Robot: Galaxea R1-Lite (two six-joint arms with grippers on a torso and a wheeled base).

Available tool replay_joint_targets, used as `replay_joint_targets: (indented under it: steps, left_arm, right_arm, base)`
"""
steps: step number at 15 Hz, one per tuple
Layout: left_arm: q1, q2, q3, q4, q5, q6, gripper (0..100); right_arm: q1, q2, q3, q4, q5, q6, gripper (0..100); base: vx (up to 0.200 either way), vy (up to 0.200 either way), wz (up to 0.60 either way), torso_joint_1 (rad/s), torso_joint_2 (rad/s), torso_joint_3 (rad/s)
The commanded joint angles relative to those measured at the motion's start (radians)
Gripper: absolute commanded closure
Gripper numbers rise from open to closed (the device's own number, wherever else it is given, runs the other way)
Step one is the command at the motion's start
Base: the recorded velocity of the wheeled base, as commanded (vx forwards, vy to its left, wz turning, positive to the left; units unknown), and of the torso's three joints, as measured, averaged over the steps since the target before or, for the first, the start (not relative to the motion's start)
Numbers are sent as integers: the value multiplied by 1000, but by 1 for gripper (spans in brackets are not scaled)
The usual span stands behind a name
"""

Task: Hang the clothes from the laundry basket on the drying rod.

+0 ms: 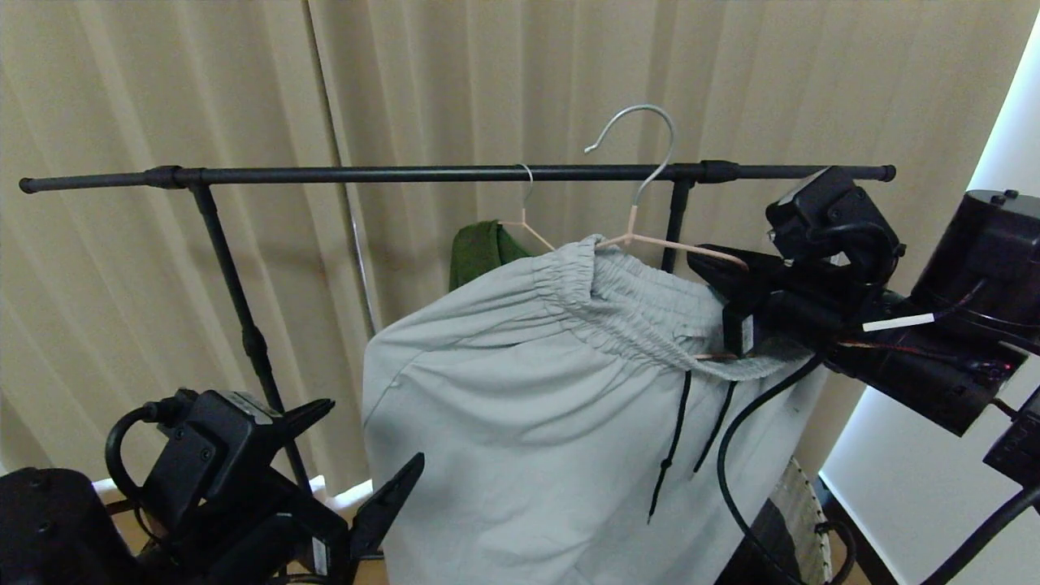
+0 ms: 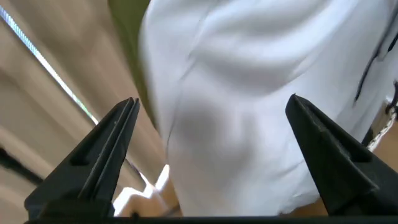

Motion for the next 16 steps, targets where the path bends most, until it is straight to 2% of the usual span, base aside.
replay_joint_targets:
  steps: [1, 3, 4, 8, 12, 15, 16]
  left_arm:
    - [17, 21, 8, 1, -3, -28, 0]
    - [45, 48, 8, 1, -3, -29, 0]
    - [57, 60, 3, -1, -3, -28, 100]
    - [100, 124, 3, -1, 0, -29, 100]
    - [226, 130, 95, -4, 0, -31, 100]
    - [266, 137, 106, -72, -1, -34, 100]
    - [264, 137, 106, -79, -1, -34, 0]
  right_arm:
    - [15, -22, 3, 0, 1, -1, 100]
    - [29, -34, 12, -1, 1, -1, 100]
    - [30, -44, 21, 0, 1, -1, 100]
    - [29, -51, 29, -1, 1, -1, 100]
    - [-51, -53, 24, 8, -22, -3, 100]
    - [-79, -53, 27, 10, -22, -3, 100]
    - [-79, -53, 27, 10, -22, -3, 100]
  base:
    - [0, 0, 0, 0, 0, 0]
    - [0, 0, 0, 0, 0, 0]
    - [0, 0, 0, 0, 0, 0]
    - [0, 0, 0, 0, 0, 0]
    - [0, 0, 0, 0, 0, 0]
    - [0, 0, 0, 0, 0, 0]
    - [0, 0, 0, 0, 0, 0]
